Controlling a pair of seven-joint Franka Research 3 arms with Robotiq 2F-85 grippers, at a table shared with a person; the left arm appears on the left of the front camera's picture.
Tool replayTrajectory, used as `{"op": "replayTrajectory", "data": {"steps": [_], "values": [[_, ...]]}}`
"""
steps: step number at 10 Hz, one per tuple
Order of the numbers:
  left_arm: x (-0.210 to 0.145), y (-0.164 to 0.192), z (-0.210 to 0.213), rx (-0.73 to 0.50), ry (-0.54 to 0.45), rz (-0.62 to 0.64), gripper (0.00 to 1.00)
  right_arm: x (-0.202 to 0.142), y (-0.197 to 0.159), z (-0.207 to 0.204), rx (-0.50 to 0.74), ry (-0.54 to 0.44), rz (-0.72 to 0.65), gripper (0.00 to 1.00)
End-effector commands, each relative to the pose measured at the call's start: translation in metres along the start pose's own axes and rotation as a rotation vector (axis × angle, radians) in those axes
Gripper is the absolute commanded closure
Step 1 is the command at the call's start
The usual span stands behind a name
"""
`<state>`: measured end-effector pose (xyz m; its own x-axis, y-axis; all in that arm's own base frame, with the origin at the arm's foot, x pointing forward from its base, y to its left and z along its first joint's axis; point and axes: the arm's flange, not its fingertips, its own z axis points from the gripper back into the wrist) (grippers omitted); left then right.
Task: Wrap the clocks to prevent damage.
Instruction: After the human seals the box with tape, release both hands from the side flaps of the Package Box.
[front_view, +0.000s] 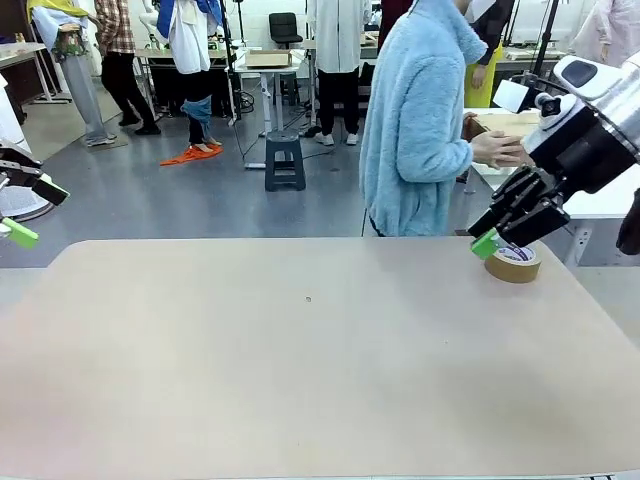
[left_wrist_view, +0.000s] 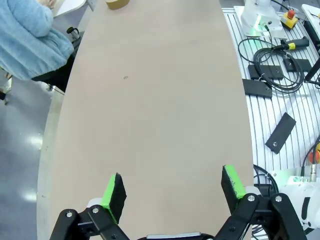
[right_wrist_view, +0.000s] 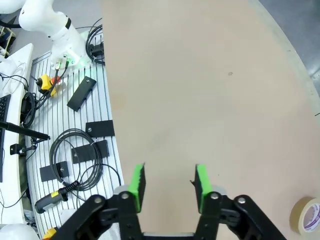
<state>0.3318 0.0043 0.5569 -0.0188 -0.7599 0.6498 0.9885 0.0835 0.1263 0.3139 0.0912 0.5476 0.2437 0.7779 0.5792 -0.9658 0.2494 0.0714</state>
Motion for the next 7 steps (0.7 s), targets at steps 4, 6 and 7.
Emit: {"op": "replayTrajectory", "data": {"steps": [4, 6, 7], "values": [[0.0013, 0.0027, 0.0009, -0.004, -0.031, 0.063, 0.0, -0.0093, -0.0006, 0.0014, -0.033, 0.006, -0.072, 0.0], [-0.0002, -0.0012, -0.0003, -0.008, -0.032, 0.068, 0.0, -0.0109, -0.0022, 0.0027, -0.024, -0.001, -0.081, 0.0], [0.0, 0.0015, 0.001, -0.011, -0.03, 0.068, 0.0, -0.0102, -0.0045, 0.0041, -0.025, -0.009, -0.088, 0.0]]}}
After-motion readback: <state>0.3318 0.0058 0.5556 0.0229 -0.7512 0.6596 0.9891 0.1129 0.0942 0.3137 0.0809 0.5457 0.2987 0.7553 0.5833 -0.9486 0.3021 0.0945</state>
